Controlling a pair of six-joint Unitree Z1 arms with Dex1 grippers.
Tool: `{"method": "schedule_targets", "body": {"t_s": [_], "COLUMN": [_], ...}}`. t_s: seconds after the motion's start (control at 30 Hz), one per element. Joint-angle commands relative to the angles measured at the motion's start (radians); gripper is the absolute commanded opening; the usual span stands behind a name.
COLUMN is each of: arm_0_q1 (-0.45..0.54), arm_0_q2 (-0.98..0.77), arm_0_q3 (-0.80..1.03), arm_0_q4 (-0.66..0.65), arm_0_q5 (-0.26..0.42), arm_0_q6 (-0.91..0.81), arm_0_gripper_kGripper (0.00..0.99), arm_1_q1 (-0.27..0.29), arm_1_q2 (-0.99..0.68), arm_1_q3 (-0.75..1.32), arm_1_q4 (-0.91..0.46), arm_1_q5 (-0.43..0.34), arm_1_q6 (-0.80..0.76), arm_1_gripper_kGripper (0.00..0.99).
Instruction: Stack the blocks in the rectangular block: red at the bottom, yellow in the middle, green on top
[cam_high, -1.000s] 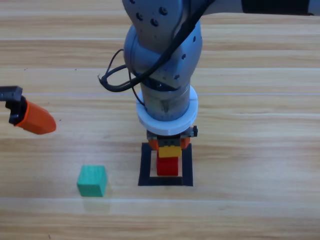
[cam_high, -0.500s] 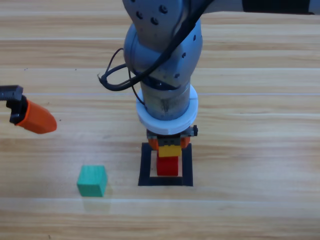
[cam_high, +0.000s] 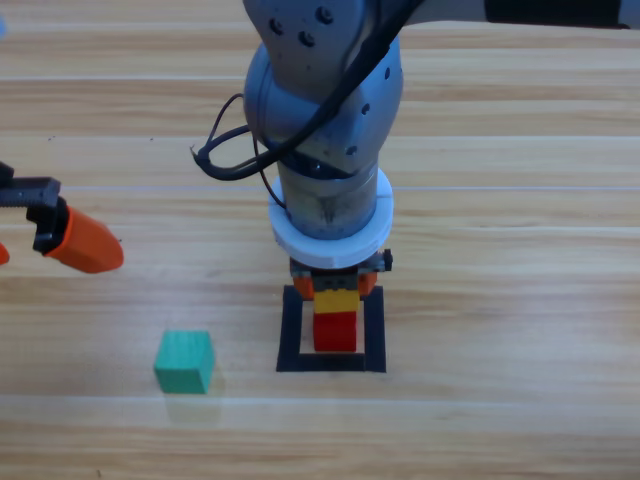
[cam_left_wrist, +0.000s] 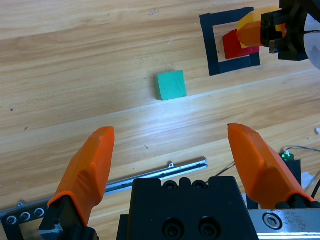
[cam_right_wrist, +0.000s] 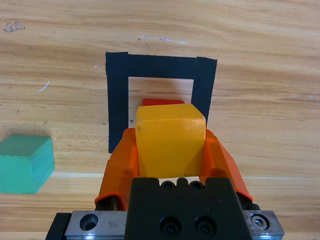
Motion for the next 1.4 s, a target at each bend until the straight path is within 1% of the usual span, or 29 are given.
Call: {"method": "schedule_targets", "body": {"t_s": [0.03, 0.07, 0.1, 0.13, 0.33, 0.43, 0.6, 0.7, 0.77, 0.8, 0.83, 0.87, 0.9, 0.97, 1.0, 1.07, 1.17, 1.2, 1.27, 1.3, 1.4], "arm_0_q1": [0.018, 0.018, 0.018, 0.018, 0.02, 0.02, 0.021, 0.035, 0.043, 0.05, 0.055, 0.061, 0.067, 0.07, 0.072, 0.073, 0.077, 0.078, 0.078, 0.078, 0.078], "arm_0_q2": [0.02, 0.02, 0.023, 0.025, 0.037, 0.039, 0.057, 0.134, 0.204, 0.249, 0.29, 0.318, 0.347, 0.397, 0.414, 0.447, 0.477, 0.49, 0.517, 0.532, 0.579], "arm_0_q3": [0.029, 0.029, 0.029, 0.029, 0.027, 0.029, 0.038, 0.042, 0.041, 0.041, 0.041, 0.041, 0.041, 0.039, 0.039, 0.039, 0.039, 0.038, 0.033, 0.03, 0.021], "arm_0_q4": [-0.019, -0.019, -0.019, -0.019, -0.02, -0.023, -0.046, -0.079, -0.1, -0.112, -0.126, -0.135, -0.149, -0.171, -0.178, -0.195, -0.214, -0.22, -0.23, -0.232, -0.237], "arm_0_q5": [-0.012, -0.013, -0.012, -0.012, -0.013, -0.015, -0.01, -0.021, -0.025, -0.03, -0.036, -0.039, -0.044, -0.05, -0.051, -0.058, -0.064, -0.065, -0.067, -0.067, -0.067], "arm_0_q6": [-0.009, -0.009, -0.009, -0.009, -0.009, -0.009, -0.03, -0.043, -0.052, -0.058, -0.059, -0.061, -0.061, -0.061, -0.061, -0.061, -0.062, -0.062, -0.062, -0.064, -0.064], "arm_0_gripper_kGripper": [0.963, 0.963, 0.963, 0.963, 0.963, 0.963, 0.96, 0.96, 0.96, 0.96, 0.96, 0.96, 0.96, 0.96, 0.96, 0.96, 0.96, 0.96, 0.96, 0.96, 0.96], "arm_1_q1": [0.026, 0.026, 0.026, 0.026, 0.026, 0.029, 0.058, 0.074, 0.078, 0.077, 0.078, 0.077, 0.066, 0.044, 0.037, 0.026, -0.005, -0.017, -0.066, -0.081, -0.089], "arm_1_q2": [0.081, 0.086, 0.09, 0.092, 0.09, 0.072, -0.071, -0.181, -0.272, -0.345, -0.439, -0.526, -0.637, -0.824, -0.892, -0.971, -1.016, -1.027, -1.048, -1.059, -1.089], "arm_1_q3": [-0.006, -0.009, -0.016, -0.017, -0.043, -0.098, -0.095, -0.043, 0.043, 0.142, 0.288, 0.428, 0.615, 0.92, 1.015, 1.101, 1.161, 1.184, 1.248, 1.273, 1.319], "arm_1_q4": [0.017, 0.017, 0.018, 0.02, 0.033, 0.073, 0.076, 0.073, 0.046, -0.008, -0.106, -0.215, -0.37, -0.645, -0.717, -0.755, -0.77, -0.789, -0.862, -0.882, -0.911], "arm_1_q5": [-0.004, -0.004, -0.004, -0.004, -0.004, -0.015, -0.088, -0.127, -0.144, -0.148, -0.15, -0.148, -0.137, -0.11, -0.102, -0.105, -0.101, -0.091, -0.035, -0.024, -0.021], "arm_1_q6": [0.011, 0.011, 0.01, 0.01, 0.008, 0.002, -0.024, -0.052, -0.067, -0.082, -0.104, -0.125, -0.156, -0.207, -0.23, -0.265, -0.328, -0.345, -0.388, -0.395, -0.412], "arm_1_gripper_kGripper": [0.606, 0.792, 0.951, 0.986, 0.99, 0.99, 0.99, 0.99, 0.989, 0.989, 0.989, 0.989, 0.989, 0.99, 0.99, 0.99, 0.99, 0.99, 0.99, 0.99, 0.99]}}
